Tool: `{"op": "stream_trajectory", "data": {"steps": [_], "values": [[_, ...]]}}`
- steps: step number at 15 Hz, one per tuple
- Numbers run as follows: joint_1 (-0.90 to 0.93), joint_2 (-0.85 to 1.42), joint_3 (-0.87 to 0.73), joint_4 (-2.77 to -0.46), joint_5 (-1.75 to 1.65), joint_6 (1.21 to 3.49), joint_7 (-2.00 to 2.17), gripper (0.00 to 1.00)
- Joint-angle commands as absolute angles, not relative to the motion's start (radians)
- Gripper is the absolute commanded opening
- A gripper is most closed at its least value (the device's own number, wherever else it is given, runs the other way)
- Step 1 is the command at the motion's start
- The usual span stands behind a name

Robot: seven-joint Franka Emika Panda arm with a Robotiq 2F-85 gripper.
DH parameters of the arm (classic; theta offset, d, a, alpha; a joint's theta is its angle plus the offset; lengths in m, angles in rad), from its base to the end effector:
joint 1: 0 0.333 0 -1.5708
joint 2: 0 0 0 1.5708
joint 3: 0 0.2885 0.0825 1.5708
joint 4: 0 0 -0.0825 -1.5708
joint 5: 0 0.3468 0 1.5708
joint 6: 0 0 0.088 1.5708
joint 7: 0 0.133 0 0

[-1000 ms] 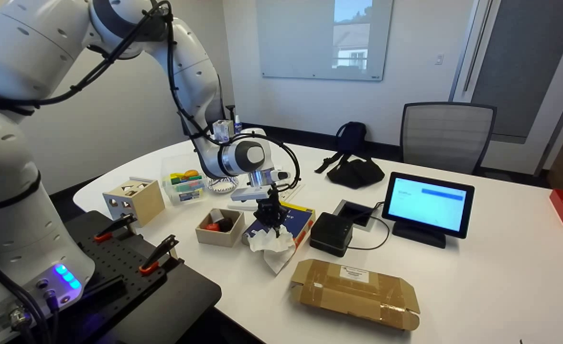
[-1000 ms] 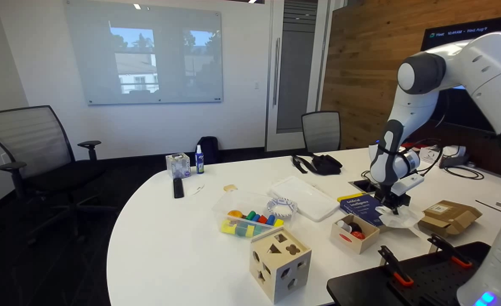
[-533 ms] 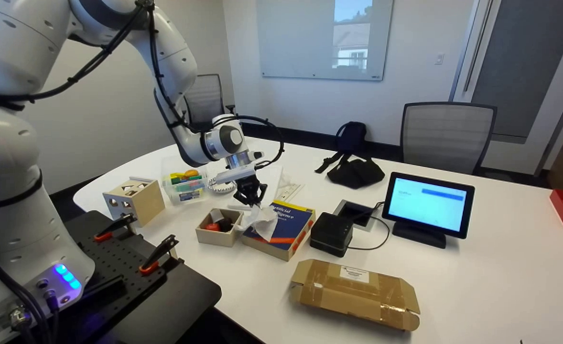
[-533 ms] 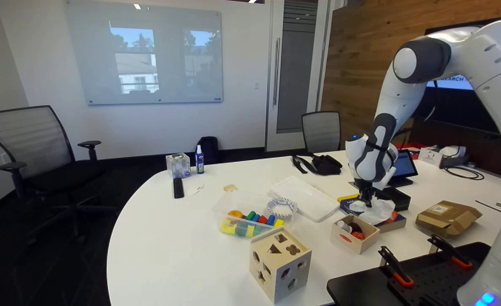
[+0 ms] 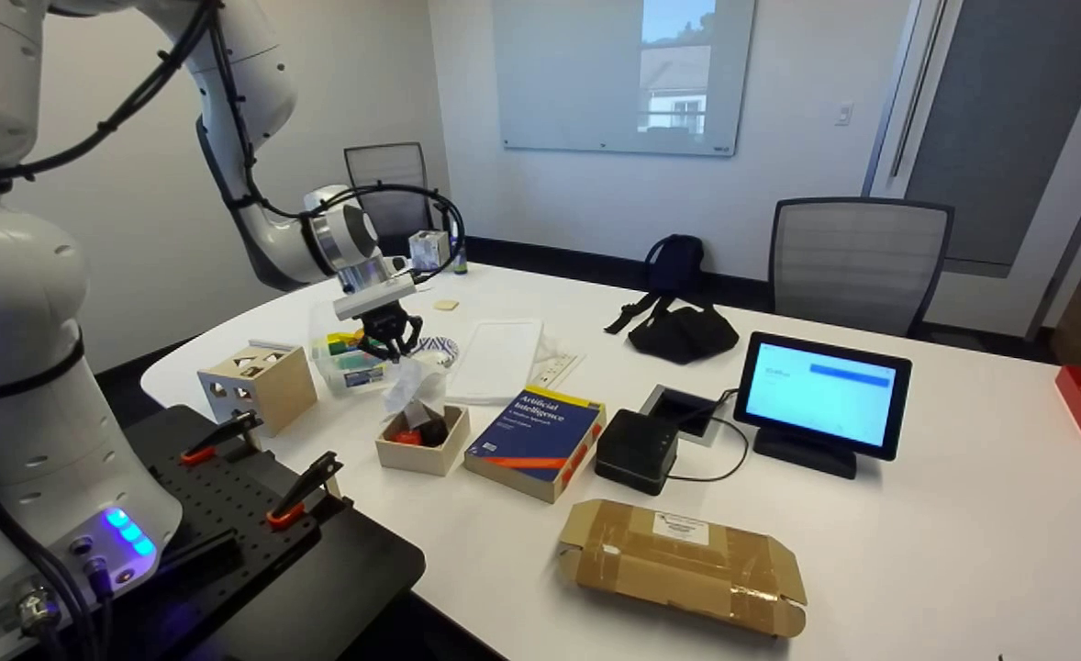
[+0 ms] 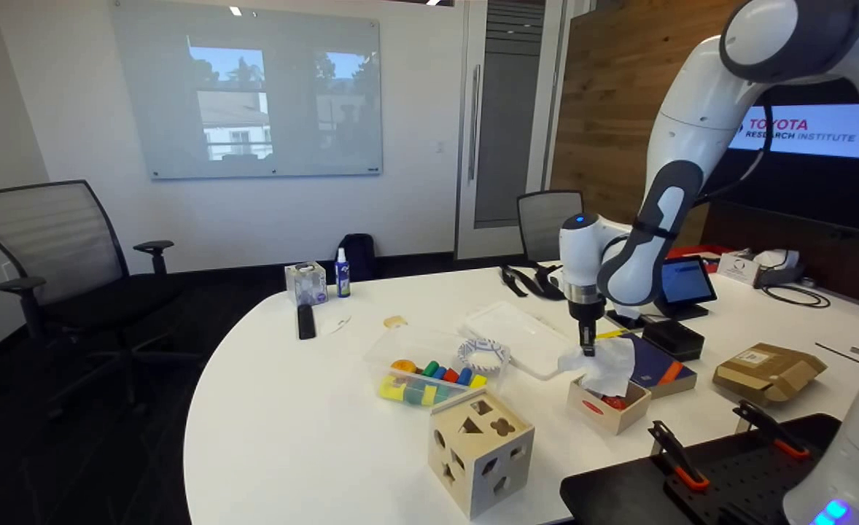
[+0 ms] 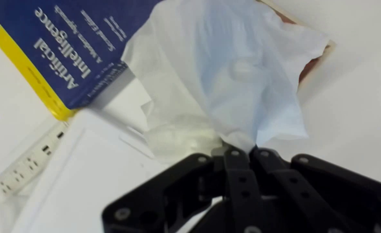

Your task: Pick up the napkin from the table and wipe the book

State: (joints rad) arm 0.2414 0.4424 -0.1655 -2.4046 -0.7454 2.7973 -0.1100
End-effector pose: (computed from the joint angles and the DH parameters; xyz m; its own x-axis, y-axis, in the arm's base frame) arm 0.4477 0.0513 0.1115 0.6176 0.7633 -0.1895 0.7836 -0.5763 0.2323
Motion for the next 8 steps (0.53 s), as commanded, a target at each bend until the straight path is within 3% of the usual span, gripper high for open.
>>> {"op": "stream_trajectory", "data": {"steps": [1,8], "values": [[0.132,0.367,-0.013,-2.507,-0.713,2.830,-0.285,0.01],[-0.132,0.448,0.288,-2.558,-0.521,2.926,-0.758,0.01]]}}
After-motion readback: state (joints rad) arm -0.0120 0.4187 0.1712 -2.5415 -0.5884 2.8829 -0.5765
